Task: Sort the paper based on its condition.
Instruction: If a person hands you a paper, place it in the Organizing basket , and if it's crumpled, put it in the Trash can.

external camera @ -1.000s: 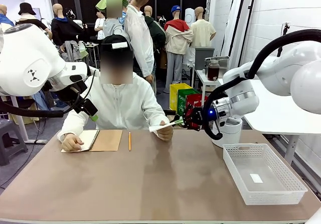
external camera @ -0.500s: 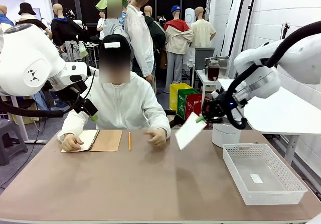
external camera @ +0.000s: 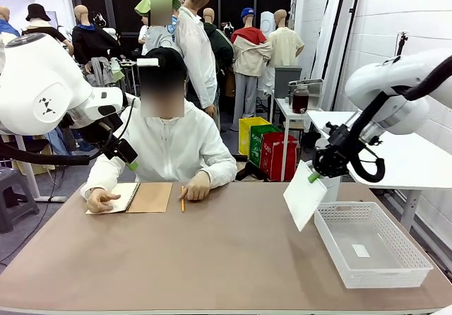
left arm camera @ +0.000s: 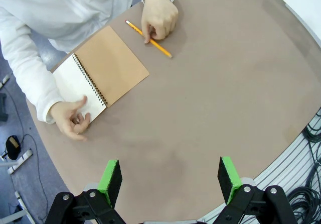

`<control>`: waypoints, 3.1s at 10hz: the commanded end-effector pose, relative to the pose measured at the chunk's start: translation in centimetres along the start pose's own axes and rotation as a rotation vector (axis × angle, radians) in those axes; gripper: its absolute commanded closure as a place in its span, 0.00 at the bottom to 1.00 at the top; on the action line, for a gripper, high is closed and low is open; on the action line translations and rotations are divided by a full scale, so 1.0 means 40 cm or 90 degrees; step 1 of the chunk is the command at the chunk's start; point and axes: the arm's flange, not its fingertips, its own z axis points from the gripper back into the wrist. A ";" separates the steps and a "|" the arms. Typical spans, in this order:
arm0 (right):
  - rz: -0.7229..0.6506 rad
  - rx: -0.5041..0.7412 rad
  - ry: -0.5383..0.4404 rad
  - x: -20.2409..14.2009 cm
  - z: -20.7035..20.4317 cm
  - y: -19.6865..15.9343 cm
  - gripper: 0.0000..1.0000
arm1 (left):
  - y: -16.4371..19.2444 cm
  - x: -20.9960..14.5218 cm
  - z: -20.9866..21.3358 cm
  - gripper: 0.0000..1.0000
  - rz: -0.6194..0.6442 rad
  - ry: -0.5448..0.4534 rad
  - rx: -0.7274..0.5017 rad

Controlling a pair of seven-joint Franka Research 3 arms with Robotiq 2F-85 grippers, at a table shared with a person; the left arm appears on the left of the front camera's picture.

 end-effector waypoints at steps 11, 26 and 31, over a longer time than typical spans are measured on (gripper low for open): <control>-0.053 -0.097 -0.004 -0.126 0.062 -0.197 1.00 | 0.002 0.000 0.003 0.00 0.001 -0.003 -0.003; -0.180 -0.320 -0.014 -0.153 -0.183 -0.251 1.00 | 0.002 0.000 0.003 0.00 0.001 -0.003 -0.003; -0.306 -0.412 -0.048 -0.102 -0.207 -0.291 0.07 | 0.002 0.000 0.003 0.00 0.001 -0.003 -0.003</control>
